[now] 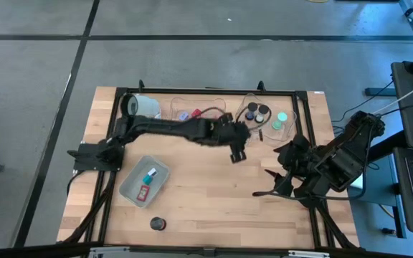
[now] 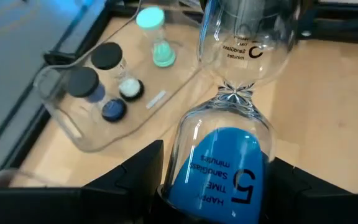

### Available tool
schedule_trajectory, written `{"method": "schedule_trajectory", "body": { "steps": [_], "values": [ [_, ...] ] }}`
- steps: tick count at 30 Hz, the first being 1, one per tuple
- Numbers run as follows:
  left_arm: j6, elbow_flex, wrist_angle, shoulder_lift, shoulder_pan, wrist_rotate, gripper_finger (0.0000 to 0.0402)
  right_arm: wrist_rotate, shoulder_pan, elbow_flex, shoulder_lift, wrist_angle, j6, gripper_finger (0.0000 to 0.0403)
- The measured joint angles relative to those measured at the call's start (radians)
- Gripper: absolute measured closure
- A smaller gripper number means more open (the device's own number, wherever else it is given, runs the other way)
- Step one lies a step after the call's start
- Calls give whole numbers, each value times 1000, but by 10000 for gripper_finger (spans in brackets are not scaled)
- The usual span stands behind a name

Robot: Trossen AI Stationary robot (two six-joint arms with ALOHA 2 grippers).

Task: Pick & Place Office items
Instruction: Put the blue hourglass into the right transparent bin

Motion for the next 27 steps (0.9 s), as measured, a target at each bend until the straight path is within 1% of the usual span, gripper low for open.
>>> {"method": "schedule_trajectory", "body": {
  "steps": [2,7,10,12,14,16,17,22,24,27],
  "values": [
    [26,0,14,28,42,32,208,0,0,0,0,0,-23,53],
    [131,0,126,86,118,24,209,0,0,0,-2,0,-91,53],
    [194,0,205,113,155,50,209,0,0,0,-2,0,-135,53],
    [250,0,249,134,176,57,208,6,0,0,-2,0,-159,53],
    [342,0,259,151,192,44,207,8,0,0,-2,0,-179,53],
    [460,0,309,171,203,-8,208,8,-1,0,-2,0,-185,53],
    [524,0,313,179,204,-54,209,8,-2,0,-2,0,-185,53],
    [864,0,425,212,198,-334,208,0,-9,0,-3,0,-175,53],
    [974,0,460,217,198,-394,207,2,-9,0,-3,0,-164,53],
    [1132,0,461,218,195,-433,208,6,-9,0,-3,0,-152,53]
  ]
}}
